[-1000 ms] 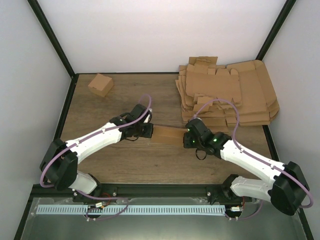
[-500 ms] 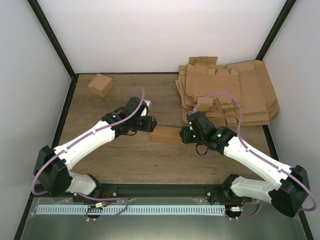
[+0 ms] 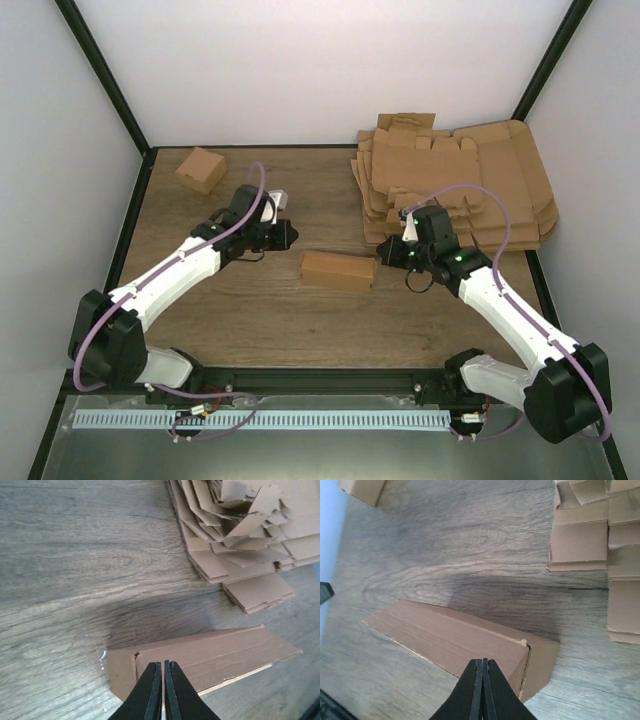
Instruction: Fold the paper box
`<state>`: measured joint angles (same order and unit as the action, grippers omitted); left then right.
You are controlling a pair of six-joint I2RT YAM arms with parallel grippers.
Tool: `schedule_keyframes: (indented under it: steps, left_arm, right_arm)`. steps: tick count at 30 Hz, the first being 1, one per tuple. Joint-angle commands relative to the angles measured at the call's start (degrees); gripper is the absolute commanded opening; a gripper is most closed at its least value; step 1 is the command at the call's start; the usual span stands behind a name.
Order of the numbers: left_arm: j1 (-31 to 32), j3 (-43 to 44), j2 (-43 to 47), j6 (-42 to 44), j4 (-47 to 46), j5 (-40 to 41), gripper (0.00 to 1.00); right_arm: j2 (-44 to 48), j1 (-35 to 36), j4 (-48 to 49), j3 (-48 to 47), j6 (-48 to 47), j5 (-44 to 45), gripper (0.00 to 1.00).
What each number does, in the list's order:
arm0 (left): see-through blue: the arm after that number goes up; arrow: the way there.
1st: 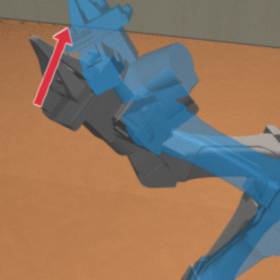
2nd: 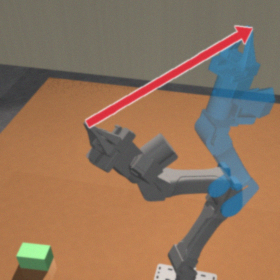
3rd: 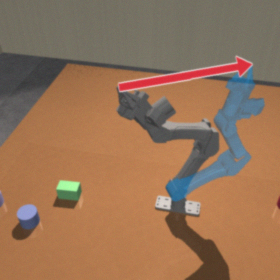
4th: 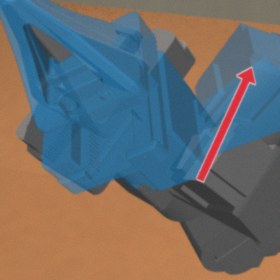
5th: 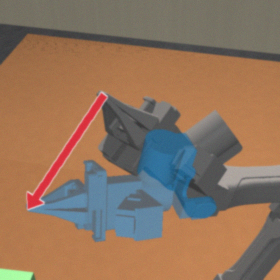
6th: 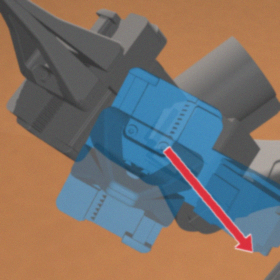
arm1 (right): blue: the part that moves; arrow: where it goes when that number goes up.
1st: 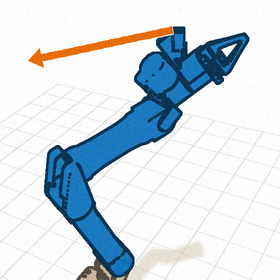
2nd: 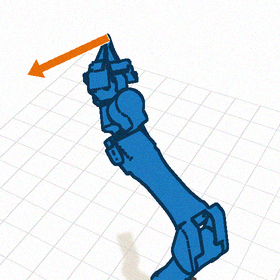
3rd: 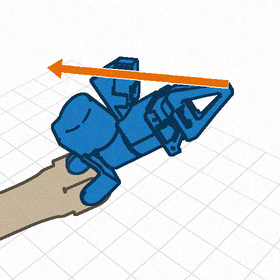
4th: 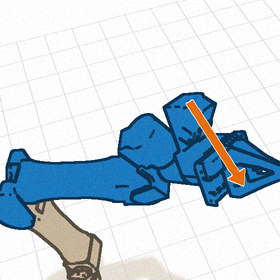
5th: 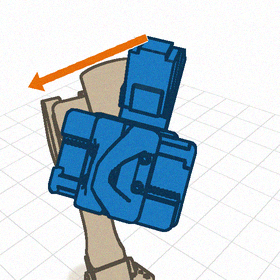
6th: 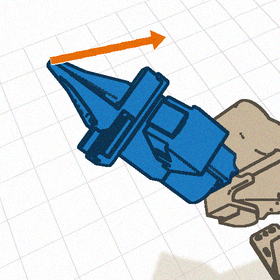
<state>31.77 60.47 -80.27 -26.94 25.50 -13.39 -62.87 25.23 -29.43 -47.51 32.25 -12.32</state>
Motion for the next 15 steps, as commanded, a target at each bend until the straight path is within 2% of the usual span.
schedule_keyframes:
  steps: [1, 7, 15]
  left_arm:
    - [-3.53, -3.47, 1.86, -2.19, -9.25, -12.23, 0.04]
    - [-5.31, -4.28, -3.51, -3.89, -15.55, -24.09, 0.04]
    - [-5.31, -10.59, -5.25, -5.24, -19.84, -28.74, 0.04]
  right_arm:
    - [1.77, -5.92, 9.82, 2.94, 0.96, -17.9, 0.01]
    - [-3.98, -10.9, 18.85, 5.99, 4.17, -33.32, 0.01]
    - [-5.86, -10.83, 23.09, 11.25, 6.09, -35.26, 0.01]
